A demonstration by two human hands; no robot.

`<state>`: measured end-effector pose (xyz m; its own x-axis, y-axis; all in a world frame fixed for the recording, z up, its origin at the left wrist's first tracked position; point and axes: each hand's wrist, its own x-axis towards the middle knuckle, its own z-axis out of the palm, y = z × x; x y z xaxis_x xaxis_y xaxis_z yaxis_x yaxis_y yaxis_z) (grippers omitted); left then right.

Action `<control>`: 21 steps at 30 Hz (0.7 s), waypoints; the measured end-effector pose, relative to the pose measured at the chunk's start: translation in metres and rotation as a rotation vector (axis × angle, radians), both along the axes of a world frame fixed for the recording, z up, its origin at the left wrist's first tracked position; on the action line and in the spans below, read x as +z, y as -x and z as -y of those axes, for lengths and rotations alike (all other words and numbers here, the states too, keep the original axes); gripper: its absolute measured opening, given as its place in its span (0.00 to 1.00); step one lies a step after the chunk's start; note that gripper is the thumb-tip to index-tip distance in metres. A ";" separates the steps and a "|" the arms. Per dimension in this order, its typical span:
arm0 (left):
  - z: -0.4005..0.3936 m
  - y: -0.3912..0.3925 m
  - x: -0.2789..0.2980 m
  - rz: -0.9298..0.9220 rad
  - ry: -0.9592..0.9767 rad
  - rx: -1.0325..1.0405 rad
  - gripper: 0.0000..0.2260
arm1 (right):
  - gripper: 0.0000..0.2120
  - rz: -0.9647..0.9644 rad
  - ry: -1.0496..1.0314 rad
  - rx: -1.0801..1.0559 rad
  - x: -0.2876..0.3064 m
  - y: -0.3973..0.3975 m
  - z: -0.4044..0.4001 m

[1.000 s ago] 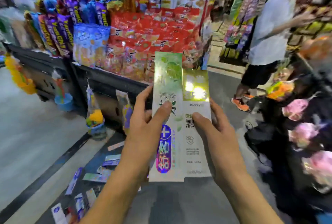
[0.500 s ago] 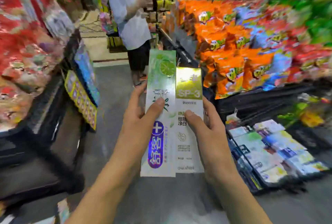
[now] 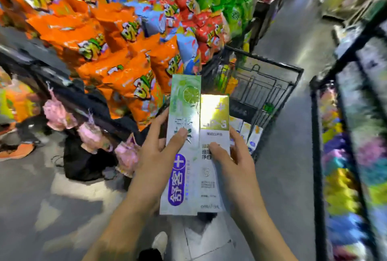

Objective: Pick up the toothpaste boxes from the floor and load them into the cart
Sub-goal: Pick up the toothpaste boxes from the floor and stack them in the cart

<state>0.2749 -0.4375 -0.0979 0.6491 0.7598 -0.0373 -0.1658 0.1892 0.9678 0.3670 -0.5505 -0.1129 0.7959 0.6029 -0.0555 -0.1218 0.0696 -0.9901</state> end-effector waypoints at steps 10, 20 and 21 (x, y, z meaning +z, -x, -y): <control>-0.095 -0.140 -0.047 -0.064 0.016 -0.387 0.20 | 0.24 -0.036 0.136 -0.404 -0.028 -0.084 -0.064; -0.132 -0.239 -0.127 -0.340 -0.021 -0.558 0.37 | 0.24 -0.199 0.256 -0.388 -0.104 -0.182 -0.092; -0.137 -0.252 -0.135 -0.358 -0.012 -0.572 0.36 | 0.24 -0.236 0.261 -0.393 -0.117 -0.197 -0.094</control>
